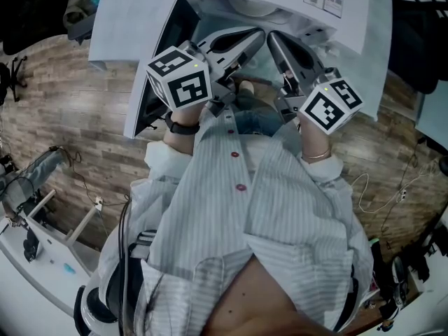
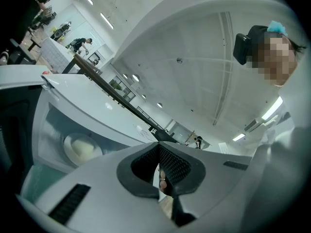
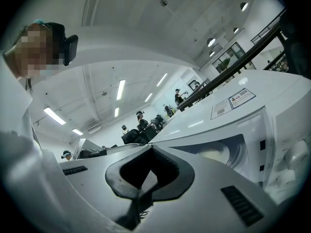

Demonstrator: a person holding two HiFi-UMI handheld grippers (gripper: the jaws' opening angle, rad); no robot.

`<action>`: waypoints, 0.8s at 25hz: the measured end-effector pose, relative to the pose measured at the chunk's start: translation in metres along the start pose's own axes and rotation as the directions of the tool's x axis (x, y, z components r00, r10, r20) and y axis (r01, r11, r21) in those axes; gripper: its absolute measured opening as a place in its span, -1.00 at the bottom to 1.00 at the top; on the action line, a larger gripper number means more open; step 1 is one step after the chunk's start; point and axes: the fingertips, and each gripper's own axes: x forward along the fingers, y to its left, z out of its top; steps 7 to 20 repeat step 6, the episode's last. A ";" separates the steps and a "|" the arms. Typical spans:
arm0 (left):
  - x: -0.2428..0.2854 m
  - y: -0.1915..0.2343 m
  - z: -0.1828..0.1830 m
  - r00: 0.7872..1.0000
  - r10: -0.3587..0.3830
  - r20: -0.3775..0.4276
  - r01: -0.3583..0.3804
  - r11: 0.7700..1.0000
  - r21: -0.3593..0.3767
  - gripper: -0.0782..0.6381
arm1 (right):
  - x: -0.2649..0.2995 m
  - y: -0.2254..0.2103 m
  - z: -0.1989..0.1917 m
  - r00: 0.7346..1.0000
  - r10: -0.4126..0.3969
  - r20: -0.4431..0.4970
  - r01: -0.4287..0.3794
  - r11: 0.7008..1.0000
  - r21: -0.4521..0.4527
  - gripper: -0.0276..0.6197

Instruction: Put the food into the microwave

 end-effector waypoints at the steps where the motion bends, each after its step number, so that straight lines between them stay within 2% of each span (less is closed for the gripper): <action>1: 0.000 0.000 0.000 1.000 0.001 0.000 -0.001 1.000 -0.002 -0.76 | 0.000 0.000 0.000 1.000 -0.001 0.001 0.001 1.000 0.003 -0.82; 20: -0.001 0.003 -0.002 1.000 0.011 -0.005 -0.011 1.000 -0.012 -0.76 | -0.001 -0.002 -0.001 1.000 -0.004 0.001 0.004 1.000 0.015 -0.82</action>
